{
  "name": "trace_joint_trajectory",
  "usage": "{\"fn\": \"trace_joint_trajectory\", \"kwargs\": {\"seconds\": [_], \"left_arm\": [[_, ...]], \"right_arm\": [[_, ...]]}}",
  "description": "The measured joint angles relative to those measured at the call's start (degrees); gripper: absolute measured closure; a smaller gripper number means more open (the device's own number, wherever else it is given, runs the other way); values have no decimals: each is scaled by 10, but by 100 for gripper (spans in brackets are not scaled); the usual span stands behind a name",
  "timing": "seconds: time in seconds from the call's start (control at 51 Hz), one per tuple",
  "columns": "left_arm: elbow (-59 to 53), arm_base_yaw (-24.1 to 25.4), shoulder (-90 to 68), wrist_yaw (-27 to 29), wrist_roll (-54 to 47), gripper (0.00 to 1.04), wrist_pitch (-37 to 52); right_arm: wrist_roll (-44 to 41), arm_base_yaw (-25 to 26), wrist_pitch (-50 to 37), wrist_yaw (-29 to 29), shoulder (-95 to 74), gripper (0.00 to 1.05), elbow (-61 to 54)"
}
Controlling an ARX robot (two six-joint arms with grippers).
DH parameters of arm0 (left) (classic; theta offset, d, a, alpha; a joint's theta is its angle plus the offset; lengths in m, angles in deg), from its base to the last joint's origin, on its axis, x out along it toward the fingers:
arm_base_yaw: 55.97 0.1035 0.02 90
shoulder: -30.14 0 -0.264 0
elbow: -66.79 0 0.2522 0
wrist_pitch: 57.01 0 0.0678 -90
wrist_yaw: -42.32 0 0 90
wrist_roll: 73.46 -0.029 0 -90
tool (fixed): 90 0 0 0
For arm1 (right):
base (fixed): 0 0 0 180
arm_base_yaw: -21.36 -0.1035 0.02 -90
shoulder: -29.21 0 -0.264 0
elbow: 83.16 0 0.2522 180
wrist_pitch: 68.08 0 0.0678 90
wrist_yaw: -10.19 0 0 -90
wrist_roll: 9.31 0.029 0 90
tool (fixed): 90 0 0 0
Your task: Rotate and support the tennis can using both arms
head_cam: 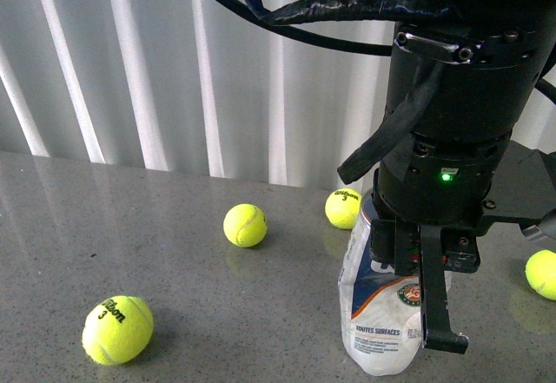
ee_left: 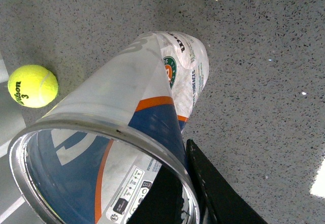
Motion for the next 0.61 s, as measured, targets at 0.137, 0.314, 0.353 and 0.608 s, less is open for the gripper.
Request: {"fn": "trace_joint_trajectory", "kwargs": {"seconds": [0.137,0.314,0.353,0.608], "left_arm": [[5,0,-4,0,-1,90,2],[16,2,-10,0,-2,63,0],[19,2,-10,0,-2,58,-1],[41,4,-10,0,-1,20,-17]], "right_arm": [[0,0,0,0,0,7,0],[0,0,0,0,0,7,0],[0,0,0,0,0,7,0],[0,0,0,0,0,7,0]]}}
